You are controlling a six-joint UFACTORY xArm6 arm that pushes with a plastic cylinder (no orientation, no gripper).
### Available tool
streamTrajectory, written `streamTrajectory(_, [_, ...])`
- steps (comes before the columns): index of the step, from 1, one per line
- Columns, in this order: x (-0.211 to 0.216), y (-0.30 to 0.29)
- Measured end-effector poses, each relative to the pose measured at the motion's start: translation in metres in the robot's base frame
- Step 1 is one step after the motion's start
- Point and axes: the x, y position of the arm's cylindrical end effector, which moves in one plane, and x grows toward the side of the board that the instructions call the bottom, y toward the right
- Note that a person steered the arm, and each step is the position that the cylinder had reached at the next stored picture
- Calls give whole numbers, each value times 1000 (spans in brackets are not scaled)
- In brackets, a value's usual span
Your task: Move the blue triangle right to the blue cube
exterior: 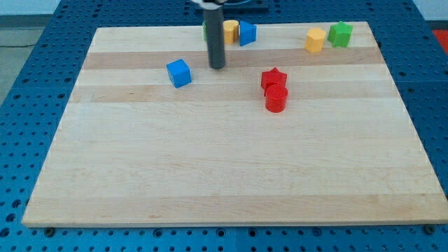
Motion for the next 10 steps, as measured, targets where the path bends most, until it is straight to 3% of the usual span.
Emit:
streamTrajectory(3, [-79,120])
streamTrajectory(4, [-110,100])
streamTrajectory(6, [-89,45])
streamTrajectory(10, [-13,29])
